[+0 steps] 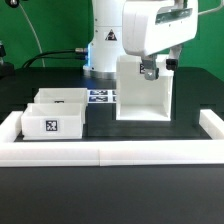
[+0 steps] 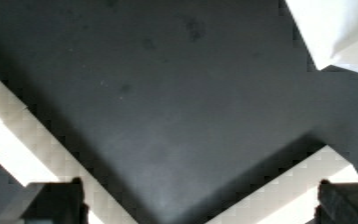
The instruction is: Assemble drawer
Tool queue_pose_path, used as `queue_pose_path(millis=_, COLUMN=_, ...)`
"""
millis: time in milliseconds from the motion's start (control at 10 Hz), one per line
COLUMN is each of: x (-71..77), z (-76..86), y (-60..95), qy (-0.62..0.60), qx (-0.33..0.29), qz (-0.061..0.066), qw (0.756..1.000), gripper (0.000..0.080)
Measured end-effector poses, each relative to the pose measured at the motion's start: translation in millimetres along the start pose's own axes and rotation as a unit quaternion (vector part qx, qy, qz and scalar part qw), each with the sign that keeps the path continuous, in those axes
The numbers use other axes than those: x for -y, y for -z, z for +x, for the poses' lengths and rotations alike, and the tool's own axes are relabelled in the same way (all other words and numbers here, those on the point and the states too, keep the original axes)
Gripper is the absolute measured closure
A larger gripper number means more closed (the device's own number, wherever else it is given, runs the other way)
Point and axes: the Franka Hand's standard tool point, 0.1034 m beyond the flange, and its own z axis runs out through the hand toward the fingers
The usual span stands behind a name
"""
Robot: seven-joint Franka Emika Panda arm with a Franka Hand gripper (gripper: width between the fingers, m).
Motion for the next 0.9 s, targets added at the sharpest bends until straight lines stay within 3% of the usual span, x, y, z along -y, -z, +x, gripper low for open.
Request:
queue_pose_path(millis=100, x=-2.0, z=-3.3, y=0.9, qy=0.005, qx=0.0, qz=0.0, qw=1.0, gripper=0.015)
queue_pose_path(millis=200, x=-4.8, z=-17.4, y=5.2, qy=-0.015, qx=-0.001, qz=-0.004, qw=1.0, gripper=0.015)
queue_pose_path(millis=400, x=26.8, z=-40.3, y=12.8, qy=-0.088, qx=-0.002, qz=-0.012, qw=0.996, gripper=0.015)
queue_pose_path(millis=600, x=55.9, z=-41.6, y=26.5, qy=-0.171, qx=0.002, qz=-0.016, qw=0.985, gripper=0.015)
queue_pose_path(millis=700, x=62.7, z=-39.5, y=30.1, qy=-0.194, qx=0.006, qz=-0.013, qw=0.981, gripper=0.015)
queue_pose_path(millis=900, x=56.1, z=-36.2, y=29.6, qy=-0.137, qx=-0.006, qz=-0.03, qw=0.99, gripper=0.015)
